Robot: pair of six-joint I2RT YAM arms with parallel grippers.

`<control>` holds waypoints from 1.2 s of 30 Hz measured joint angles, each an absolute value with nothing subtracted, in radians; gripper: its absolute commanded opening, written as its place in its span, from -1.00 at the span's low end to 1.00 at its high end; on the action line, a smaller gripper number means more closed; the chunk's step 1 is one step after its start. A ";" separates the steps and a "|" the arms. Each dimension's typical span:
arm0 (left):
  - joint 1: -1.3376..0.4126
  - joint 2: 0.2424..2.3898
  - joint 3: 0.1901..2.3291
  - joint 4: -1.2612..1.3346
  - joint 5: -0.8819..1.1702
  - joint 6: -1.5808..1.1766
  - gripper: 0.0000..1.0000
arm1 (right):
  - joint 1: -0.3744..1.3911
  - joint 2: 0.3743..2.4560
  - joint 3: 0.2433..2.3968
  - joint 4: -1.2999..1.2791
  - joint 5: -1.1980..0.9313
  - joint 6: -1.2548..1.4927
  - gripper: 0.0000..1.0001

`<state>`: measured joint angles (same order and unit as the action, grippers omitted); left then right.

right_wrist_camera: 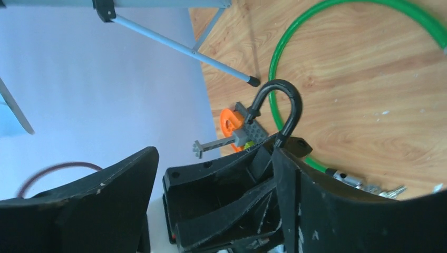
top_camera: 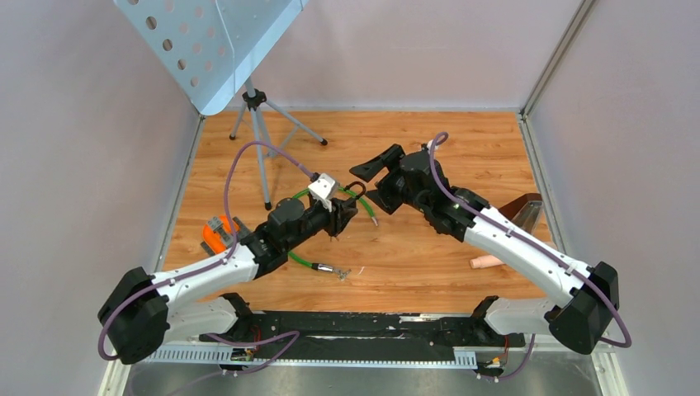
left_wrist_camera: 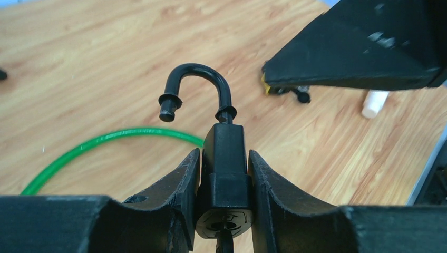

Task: Lock with the key
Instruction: Pick up the lock from the center of the board, then lock the lock.

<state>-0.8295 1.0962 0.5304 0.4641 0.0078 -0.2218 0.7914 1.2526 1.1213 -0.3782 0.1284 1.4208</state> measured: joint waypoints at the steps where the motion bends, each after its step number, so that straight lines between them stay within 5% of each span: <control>1: -0.828 1.096 0.547 0.408 0.001 -0.228 -1.00 | 0.788 1.252 1.121 -0.370 0.127 1.385 0.64; 10: -0.736 1.075 0.731 0.050 0.155 -0.244 -1.00 | 0.743 1.087 0.987 -0.201 0.024 0.864 0.64; 19: -0.713 1.036 0.875 -0.155 0.507 -0.241 -1.00 | 0.743 0.857 0.831 0.063 -0.482 0.258 0.31; 36: -0.713 0.978 0.963 -0.272 0.794 -0.220 -1.00 | 0.743 0.830 0.861 -0.128 -0.762 -0.135 0.36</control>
